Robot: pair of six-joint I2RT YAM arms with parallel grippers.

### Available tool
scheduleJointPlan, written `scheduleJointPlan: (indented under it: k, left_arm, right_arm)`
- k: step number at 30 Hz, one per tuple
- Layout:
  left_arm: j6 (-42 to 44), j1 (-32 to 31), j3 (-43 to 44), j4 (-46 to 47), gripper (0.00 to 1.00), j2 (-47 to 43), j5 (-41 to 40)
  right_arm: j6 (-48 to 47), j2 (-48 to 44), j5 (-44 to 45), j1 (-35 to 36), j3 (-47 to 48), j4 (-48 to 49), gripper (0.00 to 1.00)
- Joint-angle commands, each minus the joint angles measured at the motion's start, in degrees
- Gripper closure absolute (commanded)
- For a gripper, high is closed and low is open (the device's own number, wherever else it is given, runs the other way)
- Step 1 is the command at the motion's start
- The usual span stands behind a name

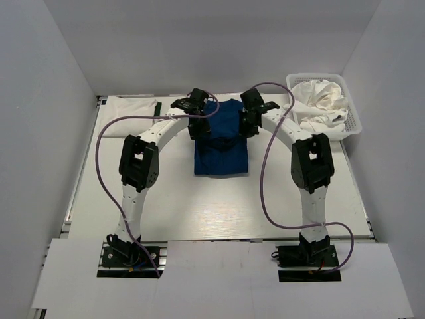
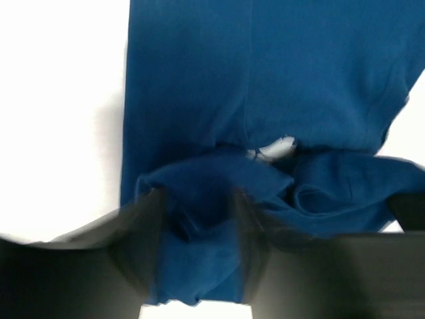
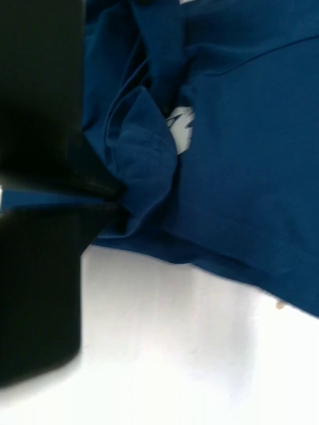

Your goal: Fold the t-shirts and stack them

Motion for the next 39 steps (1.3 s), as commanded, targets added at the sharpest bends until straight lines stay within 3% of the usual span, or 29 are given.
scheduleJointPlan:
  k: [1, 3, 4, 6, 7, 12, 17, 25, 28, 31, 33, 35, 39]
  left_arm:
    - [0.90, 1.69, 6.38, 2.30, 0.39, 1.51, 0.37]
    - [0.91, 3.44, 10.68, 0.99, 0.12, 2.05, -0.43]
    - [0.91, 3.45, 11.76, -0.15, 0.06, 2.57, -0.43]
    - [2.13, 4.06, 9.85, -1.04, 0.00, 0.39, -1.56]
    - [2.14, 4.06, 7.49, -1.04, 0.00, -3.54, -2.18]
    - [3.54, 4.06, -15.07, 6.15, 0.00, -17.95, -1.04]
    - [4.07, 2.92, -32.93, 9.86, 0.00, -28.61, 3.52]
    - [2.93, 2.92, -44.21, 6.00, 0.00, -35.92, 4.23]
    - [2.31, 2.92, -44.22, 4.41, 0.00, -37.67, 2.65]
    - [2.31, 2.92, -44.22, 3.80, 0.00, -39.00, 2.65]
    - [2.31, 2.92, -44.22, 3.79, 0.00, -40.49, 2.65]
    - [2.31, 2.92, -44.83, 3.79, 0.00, -41.37, 2.65]
    - [2.92, 2.92, -46.85, 5.28, 0.00, -42.69, 3.27]
  right_arm:
    - [-4.09, 1.85, -3.37, -1.35, 5.08, 3.92, 0.77]
    - [-4.53, 3.26, -7.05, -2.49, 8.07, 4.02, 0.58]
    - [-4.88, 4.05, -7.59, -2.49, 12.00, 3.06, 0.38]
    - [-5.14, 3.53, -8.99, -2.76, 12.04, 1.65, 0.27]
    - [-5.75, 1.00, -9.35, -2.76, 10.21, 2.08, 0.10]
    - [-7.78, -8.41, -15.23, -1.53, -7.52, 8.31, 0.10]
    - [-8.66, -12.74, -22.70, 1.02, -15.55, 13.95, 0.10]
    - [-0.95, -0.37, -26.58, 5.24, -5.48, 19.21, 0.10]
    - [3.81, 5.53, -22.99, 4.89, 2.26, 21.15, 0.10]
    - [6.01, 12.56, -11.51, 4.37, 12.81, 23.26, 0.10]
    - [5.32, 14.58, -9.19, 4.10, 18.24, 24.83, 0.10]
    - [4.70, 14.86, -6.89, 4.01, 19.07, 26.07, 0.10]
    - [0.06, 9.44, -10.66, 3.57, 17.85, 26.79, 0.10]
